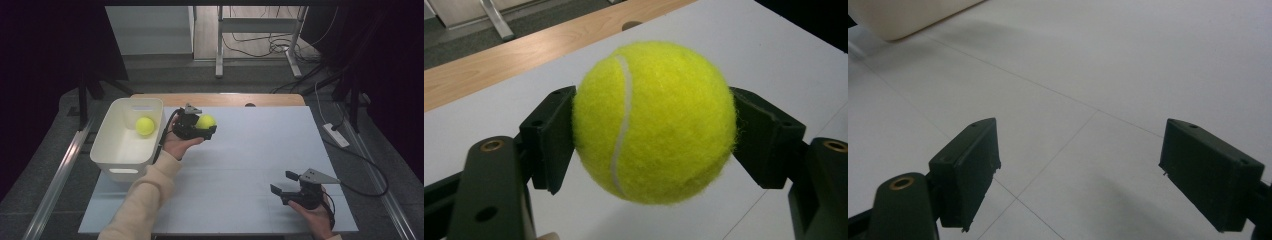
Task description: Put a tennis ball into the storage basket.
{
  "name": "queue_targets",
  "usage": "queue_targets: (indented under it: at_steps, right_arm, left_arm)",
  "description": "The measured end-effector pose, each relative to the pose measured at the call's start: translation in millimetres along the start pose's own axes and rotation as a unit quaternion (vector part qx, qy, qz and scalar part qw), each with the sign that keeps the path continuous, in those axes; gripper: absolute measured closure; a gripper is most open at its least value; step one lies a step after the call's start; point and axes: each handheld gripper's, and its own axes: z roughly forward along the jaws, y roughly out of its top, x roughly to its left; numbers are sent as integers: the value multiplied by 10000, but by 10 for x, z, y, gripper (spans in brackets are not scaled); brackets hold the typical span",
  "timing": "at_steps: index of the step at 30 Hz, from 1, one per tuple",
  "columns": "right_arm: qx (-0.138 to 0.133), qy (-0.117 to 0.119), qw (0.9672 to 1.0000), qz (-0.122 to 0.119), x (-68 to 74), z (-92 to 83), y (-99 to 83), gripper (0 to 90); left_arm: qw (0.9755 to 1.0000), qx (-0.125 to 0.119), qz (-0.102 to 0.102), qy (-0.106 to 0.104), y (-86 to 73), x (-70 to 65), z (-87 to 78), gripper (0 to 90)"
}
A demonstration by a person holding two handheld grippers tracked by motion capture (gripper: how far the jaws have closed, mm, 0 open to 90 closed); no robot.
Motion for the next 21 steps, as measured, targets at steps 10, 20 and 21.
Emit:
queue_targets:
  at_steps: [10,20,21]
  right_arm:
    - [2,-11,10000,-4,-1,2,0,161]
    - [2,-13,10000,1,0,3,0,161]
    - [1,-14,10000,1,0,3,0,161]
  left_arm:
    - [9998,-163,31,-58,26,-39,-112,265]
    - [9997,-204,97,-55,28,-52,-195,265]
    - [9997,-207,101,-56,28,-53,-202,265]
